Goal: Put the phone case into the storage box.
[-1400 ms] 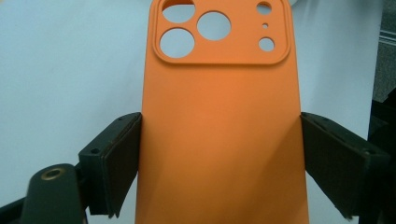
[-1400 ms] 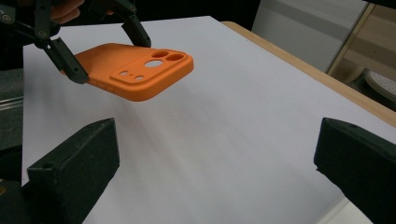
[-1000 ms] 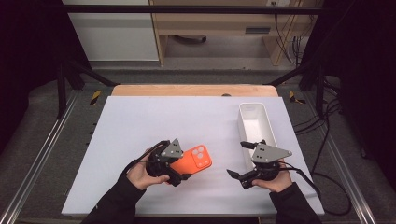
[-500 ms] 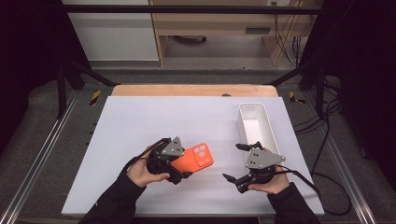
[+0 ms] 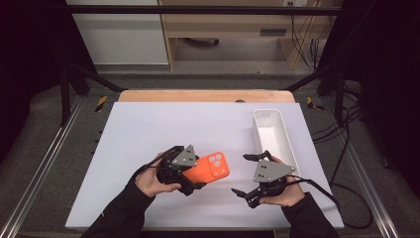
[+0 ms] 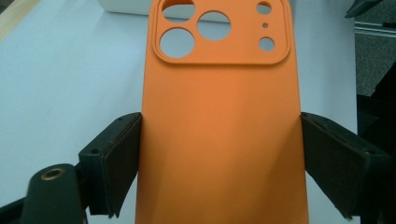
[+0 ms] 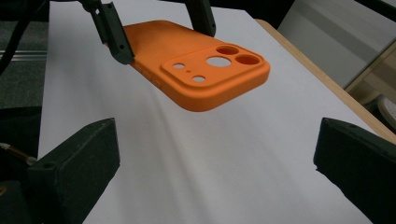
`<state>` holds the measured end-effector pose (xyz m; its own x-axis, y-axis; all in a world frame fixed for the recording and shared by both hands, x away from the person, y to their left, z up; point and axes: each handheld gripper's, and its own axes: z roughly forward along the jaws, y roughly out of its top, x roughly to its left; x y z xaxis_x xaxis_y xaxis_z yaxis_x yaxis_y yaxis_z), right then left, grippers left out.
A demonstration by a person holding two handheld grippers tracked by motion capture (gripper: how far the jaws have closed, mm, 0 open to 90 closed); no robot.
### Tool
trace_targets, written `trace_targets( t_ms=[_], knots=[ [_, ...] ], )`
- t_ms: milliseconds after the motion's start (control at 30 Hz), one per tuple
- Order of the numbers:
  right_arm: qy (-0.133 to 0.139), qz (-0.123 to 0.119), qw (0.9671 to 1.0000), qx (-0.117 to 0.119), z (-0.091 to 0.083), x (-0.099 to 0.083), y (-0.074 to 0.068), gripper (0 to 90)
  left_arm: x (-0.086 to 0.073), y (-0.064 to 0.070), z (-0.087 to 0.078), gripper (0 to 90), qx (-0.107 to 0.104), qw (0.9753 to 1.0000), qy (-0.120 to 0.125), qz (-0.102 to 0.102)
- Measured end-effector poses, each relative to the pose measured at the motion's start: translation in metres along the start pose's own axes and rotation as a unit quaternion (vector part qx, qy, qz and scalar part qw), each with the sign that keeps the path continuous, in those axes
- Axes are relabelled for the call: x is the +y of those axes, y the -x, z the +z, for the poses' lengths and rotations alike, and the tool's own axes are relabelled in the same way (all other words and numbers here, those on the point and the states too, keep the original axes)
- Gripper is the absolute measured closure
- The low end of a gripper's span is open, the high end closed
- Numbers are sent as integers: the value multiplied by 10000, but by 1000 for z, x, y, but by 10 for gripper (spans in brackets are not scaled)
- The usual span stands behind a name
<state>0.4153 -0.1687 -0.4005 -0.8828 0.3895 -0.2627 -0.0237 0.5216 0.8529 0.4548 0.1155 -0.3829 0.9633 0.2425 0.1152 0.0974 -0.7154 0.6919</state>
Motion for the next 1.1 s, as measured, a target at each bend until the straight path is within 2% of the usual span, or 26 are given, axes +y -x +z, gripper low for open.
trace_targets(
  t_ms=[500,833,1100],
  knots=[
    [-104,-93,9996,244,2,3,-3,7,6,6,-2,156,6,9991,-8,423],
    [-228,-360,9987,271,2,7,-5,9,12,10,-2,156,10,9975,-20,701],
    [-242,-456,9982,311,2,7,-4,14,15,13,1,156,-20,9958,-54,917]
  ],
)
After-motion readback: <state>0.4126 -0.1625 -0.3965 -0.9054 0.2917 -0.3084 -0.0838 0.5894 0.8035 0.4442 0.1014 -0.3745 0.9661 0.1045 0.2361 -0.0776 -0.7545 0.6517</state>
